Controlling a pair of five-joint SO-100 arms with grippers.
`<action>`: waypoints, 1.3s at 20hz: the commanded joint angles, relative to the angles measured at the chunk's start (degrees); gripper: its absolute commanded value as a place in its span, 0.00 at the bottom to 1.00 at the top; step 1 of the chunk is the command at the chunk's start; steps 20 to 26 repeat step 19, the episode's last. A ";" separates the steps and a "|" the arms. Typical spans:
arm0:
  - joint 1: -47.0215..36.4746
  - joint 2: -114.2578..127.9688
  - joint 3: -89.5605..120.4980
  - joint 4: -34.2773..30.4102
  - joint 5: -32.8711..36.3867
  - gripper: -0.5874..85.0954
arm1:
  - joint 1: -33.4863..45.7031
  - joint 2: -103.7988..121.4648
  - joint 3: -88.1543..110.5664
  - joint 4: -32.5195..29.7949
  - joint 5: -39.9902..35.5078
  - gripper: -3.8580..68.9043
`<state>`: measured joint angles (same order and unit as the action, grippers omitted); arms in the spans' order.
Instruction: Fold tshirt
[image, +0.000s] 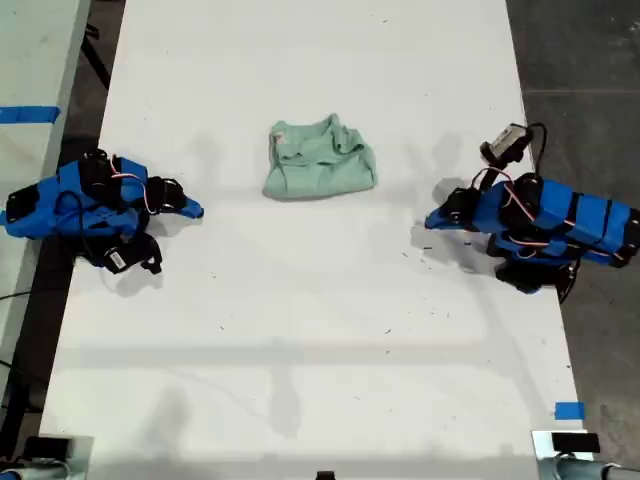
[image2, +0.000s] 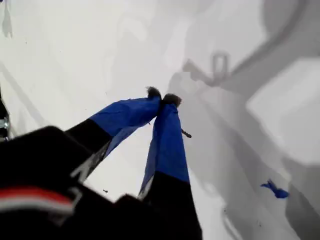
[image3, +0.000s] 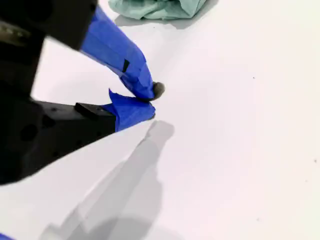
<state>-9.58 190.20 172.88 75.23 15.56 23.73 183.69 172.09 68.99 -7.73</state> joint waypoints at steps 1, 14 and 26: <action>0.00 0.62 0.09 1.85 -0.62 0.01 | -1.23 4.39 0.35 0.70 5.45 0.06; -0.44 0.62 0.00 5.10 -0.62 0.04 | -1.41 8.96 0.35 0.62 -24.35 0.09; -0.44 0.62 0.00 5.10 -0.62 0.04 | -1.41 8.96 0.35 0.62 -24.35 0.09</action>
